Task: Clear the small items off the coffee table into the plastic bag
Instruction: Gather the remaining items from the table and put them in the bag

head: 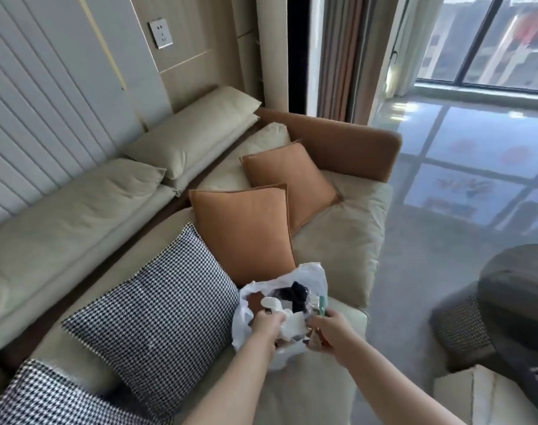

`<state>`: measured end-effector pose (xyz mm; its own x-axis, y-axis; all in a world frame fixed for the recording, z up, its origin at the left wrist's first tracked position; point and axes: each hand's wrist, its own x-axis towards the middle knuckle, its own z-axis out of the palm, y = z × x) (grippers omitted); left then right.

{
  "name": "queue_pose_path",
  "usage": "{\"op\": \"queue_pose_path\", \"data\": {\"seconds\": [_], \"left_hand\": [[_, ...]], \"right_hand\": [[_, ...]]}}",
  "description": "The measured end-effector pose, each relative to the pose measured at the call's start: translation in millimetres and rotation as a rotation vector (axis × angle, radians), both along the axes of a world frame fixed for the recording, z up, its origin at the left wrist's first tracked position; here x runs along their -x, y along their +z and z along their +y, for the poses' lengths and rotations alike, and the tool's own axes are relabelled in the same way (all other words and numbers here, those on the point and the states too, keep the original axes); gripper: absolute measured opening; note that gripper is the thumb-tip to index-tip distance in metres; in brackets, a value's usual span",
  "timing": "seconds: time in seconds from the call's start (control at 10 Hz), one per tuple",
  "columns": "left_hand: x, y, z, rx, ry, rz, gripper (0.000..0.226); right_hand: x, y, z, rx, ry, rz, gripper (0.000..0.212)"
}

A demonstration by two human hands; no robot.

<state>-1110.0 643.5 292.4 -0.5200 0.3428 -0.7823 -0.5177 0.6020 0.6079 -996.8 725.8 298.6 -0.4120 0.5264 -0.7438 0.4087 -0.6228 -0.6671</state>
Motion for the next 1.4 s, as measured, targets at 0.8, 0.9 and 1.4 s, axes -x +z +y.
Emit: {"op": "queue_pose_path", "data": {"seconds": [0.8,0.9,1.4], "left_hand": [[62.6,-63.0,36.2,0.272,0.108,0.147,0.044],[53.5,-50.9,35.9,0.276,-0.067,0.122,0.048],[-52.5,-24.5,0.5,0.024,-0.767,0.291,0.030]], "right_hand": [[86.0,-64.4,64.6,-0.031,0.189,-0.252,0.031],[75.9,-53.5,54.1,-0.027,0.174,-0.216,0.030],[-59.1,-4.8,-28.9,-0.448,0.177,-0.473,0.031]]}}
